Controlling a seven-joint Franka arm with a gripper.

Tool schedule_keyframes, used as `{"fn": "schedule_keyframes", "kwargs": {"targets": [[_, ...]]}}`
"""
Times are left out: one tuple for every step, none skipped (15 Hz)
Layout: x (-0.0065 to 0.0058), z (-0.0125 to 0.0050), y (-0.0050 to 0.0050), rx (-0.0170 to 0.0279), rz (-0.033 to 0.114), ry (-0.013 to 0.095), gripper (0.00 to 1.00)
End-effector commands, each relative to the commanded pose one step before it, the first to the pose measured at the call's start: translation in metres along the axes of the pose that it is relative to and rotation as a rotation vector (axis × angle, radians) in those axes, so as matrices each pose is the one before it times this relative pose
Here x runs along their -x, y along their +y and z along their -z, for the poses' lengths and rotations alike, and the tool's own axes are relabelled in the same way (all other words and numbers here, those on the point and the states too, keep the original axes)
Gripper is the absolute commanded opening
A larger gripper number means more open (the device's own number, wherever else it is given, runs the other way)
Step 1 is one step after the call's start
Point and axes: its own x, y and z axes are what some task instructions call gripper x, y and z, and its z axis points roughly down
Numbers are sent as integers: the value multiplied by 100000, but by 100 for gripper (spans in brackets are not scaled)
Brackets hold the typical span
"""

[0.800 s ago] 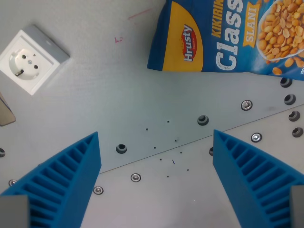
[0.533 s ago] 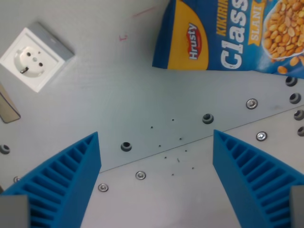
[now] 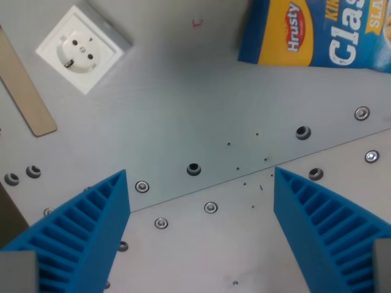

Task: Move in base positive y

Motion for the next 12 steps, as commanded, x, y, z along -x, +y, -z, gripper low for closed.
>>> {"fn": "schedule_keyframes", "kwargs": {"targets": [[1724,369,-937,-299,-1594,2633,100],[305,-2,-500,0,0,0,100],[305,-1,-500,0,0,0,100],[304,-1,-500,0,0,0,100],[303,-1,-500,0,0,0,100],[303,-1,-500,0,0,0,100],[302,0,-500,0,0,0,100],[301,1,-500,0,0,0,100],[301,2,-500,0,0,0,100],[301,3,-500,0,0,0,100],[301,4,-500,0,0,0,100],[300,5,-500,0,0,0,100]]}}
